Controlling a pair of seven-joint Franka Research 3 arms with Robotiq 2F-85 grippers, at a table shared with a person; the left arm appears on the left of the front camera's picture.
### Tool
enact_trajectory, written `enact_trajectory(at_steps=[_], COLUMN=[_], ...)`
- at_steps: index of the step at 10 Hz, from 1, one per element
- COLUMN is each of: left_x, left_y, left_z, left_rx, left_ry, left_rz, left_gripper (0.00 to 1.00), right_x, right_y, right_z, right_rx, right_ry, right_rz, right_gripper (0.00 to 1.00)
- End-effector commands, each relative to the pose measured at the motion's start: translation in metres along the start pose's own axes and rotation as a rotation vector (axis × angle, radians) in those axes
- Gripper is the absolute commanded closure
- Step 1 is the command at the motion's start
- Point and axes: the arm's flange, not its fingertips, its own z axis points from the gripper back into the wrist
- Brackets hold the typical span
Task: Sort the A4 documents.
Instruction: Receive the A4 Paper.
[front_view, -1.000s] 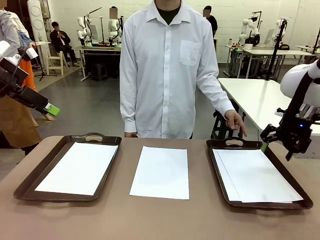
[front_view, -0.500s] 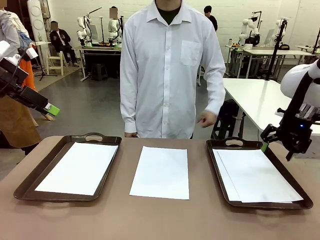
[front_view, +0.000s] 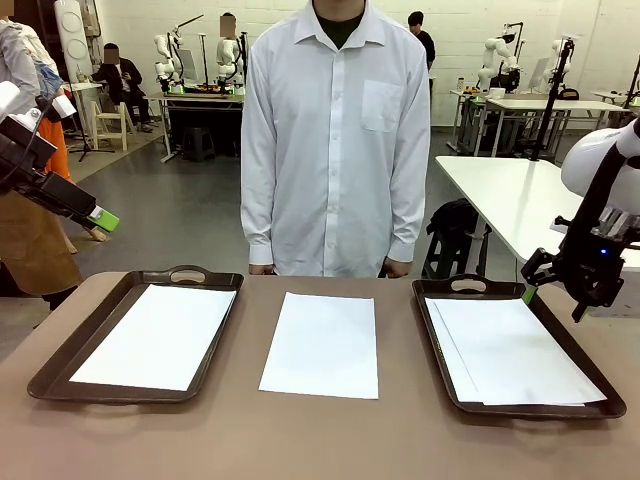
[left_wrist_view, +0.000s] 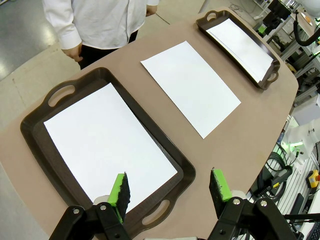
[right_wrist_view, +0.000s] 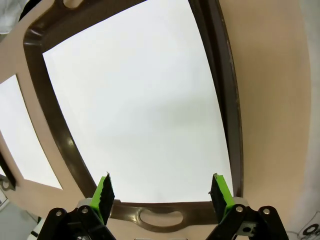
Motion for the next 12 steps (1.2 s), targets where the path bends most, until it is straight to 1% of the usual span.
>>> enact_trajectory(at_steps=[1,5,6,7,8,9,10,12], left_x=[-0.002,-0.002,-0.002,-0.002,-0.002,-0.002,-0.002,-0.002], left_y=[0.0,0.0,0.0,0.0,0.0,0.0,0.0,0.0], left_z=[0.0,0.0,0.0,0.0,0.0,0.0,0.0,0.0], left_rx=[0.005,0.005,0.005,0.005,0.005,0.005,0.005,0.005], left_ry=[0.003,0.003,0.003,0.003,0.003,0.003,0.003,0.003], left_rz=[-0.02,-0.02,-0.02,-0.02,-0.02,-0.02,-0.02,-0.02], left_gripper=[0.17,0.17,0.17,0.17,0.17,0.17,0.17,0.17], right_x=[0.0,0.0,-0.014,-0.033,-0.053,-0.067,-0.077,-0.099], right_y=[-0.001,0.0,0.016,0.042,0.071,0.087,0.096,0.099], right_z=[-0.001,0.0,0.023,0.045,0.07,0.088,0.102,0.125], right_rx=[-0.004,0.0,-0.141,-0.222,-0.221,-0.216,-0.192,-0.048], right_ry=[0.007,0.0,-0.149,-0.281,-0.403,-0.492,-0.543,-0.561], right_rz=[0.006,0.0,0.085,0.211,0.364,0.475,0.554,0.703], right_gripper=[0.0,0.0,0.0,0.0,0.0,0.0,0.0,0.0])
